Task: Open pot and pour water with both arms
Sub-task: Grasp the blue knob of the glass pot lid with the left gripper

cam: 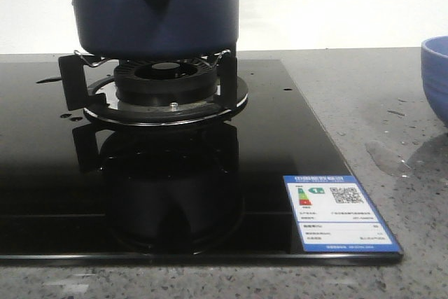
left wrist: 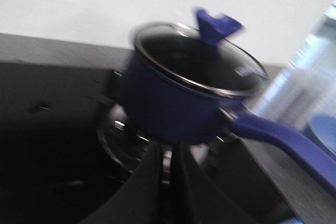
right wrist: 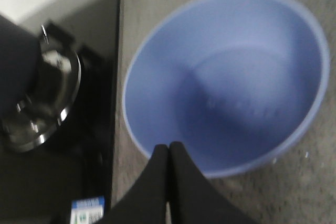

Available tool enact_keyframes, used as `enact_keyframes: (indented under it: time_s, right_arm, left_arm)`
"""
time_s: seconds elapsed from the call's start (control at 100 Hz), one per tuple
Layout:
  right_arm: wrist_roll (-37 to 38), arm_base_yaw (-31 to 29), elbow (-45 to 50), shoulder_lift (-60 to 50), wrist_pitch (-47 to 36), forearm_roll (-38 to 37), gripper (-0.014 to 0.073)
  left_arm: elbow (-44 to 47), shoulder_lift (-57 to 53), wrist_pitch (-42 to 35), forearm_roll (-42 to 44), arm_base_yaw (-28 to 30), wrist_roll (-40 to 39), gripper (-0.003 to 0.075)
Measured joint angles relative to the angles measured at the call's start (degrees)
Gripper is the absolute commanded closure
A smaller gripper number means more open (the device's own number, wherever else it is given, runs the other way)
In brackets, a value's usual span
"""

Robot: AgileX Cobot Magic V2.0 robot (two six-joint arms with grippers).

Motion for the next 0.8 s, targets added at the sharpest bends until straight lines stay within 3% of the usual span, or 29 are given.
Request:
enact_keyframes:
  time_s: [0.17,0.33,0.43,0.63,0.73,0.8]
  right_arm:
    - [-10.9,2.2,-2.3,6.9,7.0,6.9,0.0663]
    - [-28.1,2.5,-2.3,8.7,10.4,23.7,0.0663]
    - [-38.3,2.5,-2.5,8.7,12.6,33.8,0.0663]
    - [-50.4,2.5,-2.7,8.7,15.5,41.5,0.0663]
    - [-52.9,2.5,-2.7,8.7,14.0,42.1,0.0662]
    - [-54.6,2.5,-2.7,8.7,12.3,42.3,0.0632]
  left_arm:
    - [-0.3,6.9,2.7,-18.3,-8.0,18.5,0.0724]
    - [-0.3,12.8,10.3,-40.3,-10.8,41.0,0.0724]
    - [-0.3,16.7,18.0,-52.2,-10.8,51.1,0.0724]
    - [-3.4,25.0,38.3,-56.6,-6.3,56.6,0.0722]
    - [-6.0,28.0,41.0,-56.7,-2.6,58.2,0.0688]
    - [-7.8,28.9,41.1,-56.2,0.5,61.3,0.0601]
